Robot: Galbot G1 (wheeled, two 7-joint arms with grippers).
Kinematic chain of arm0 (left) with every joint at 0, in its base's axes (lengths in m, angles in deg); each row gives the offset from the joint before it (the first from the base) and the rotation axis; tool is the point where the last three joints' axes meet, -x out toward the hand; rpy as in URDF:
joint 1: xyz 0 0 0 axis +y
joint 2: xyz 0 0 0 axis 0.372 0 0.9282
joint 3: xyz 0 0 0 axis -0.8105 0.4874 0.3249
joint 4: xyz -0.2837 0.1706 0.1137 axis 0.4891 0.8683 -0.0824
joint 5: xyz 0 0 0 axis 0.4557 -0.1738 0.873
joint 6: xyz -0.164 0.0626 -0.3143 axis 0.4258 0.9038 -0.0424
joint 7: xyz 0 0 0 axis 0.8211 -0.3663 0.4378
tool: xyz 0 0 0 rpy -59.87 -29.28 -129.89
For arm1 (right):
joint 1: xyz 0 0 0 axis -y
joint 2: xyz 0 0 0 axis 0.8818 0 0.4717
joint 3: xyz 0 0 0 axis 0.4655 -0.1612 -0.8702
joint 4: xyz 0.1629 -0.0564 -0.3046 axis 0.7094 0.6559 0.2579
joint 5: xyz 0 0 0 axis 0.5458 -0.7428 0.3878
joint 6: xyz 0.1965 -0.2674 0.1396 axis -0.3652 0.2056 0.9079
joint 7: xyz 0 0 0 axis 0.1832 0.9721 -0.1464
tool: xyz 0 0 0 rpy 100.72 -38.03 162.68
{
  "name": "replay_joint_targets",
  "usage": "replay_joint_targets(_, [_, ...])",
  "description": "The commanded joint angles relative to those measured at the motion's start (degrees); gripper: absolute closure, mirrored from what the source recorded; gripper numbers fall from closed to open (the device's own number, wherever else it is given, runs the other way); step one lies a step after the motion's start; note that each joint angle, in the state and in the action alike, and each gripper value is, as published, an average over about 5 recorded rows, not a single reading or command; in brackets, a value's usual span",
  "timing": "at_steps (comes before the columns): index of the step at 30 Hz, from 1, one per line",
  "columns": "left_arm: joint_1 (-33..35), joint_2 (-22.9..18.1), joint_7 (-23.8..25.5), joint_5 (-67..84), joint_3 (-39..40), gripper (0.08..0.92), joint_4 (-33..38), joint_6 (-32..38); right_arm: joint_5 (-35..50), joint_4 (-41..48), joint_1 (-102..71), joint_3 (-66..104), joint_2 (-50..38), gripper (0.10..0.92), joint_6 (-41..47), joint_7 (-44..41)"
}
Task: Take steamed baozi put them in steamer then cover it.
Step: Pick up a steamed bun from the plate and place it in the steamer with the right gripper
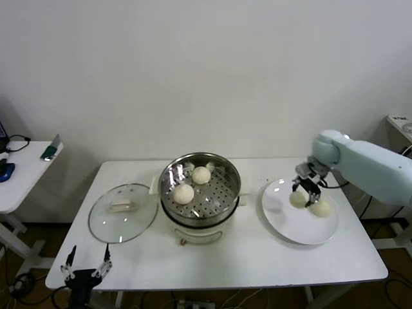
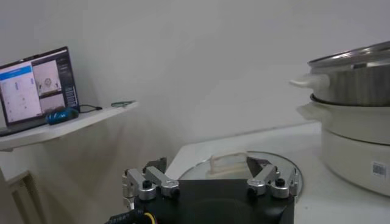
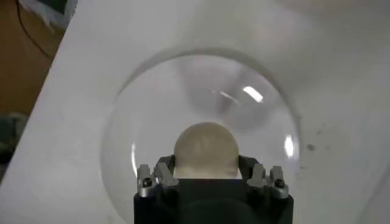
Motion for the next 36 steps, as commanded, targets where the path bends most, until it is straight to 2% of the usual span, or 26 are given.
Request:
replay_joint_targets(1, [0.1, 0.2, 0.1, -0.4, 0.1, 0.177, 0.2, -0.3, 0.0, -3.3, 17.3, -3.8, 10.8, 0.339, -16.9, -2.0])
replay_joint_targets(9, [0.2, 0.5, 0.3, -0.5, 0.5, 0.177, -0.2, -0.2, -0.4, -5.7, 17.6, -1.9, 20.4, 0.337, -21.5, -1.8])
replay_joint_targets(19, [0.7, 1.2, 0.4, -0.2, 0.7, 0.177, -0.4, 0.1, -6.3, -7.0, 9.2, -0.8, 30.6, 0.33, -24.0, -1.5])
replay_joint_targets(36, [0.4, 1.6, 0.5, 2.3, 0.1, 0.177, -1.8, 1.1, -7.5, -9.7, 2.6, -5.5, 32.2, 0.321, -23.8, -1.7])
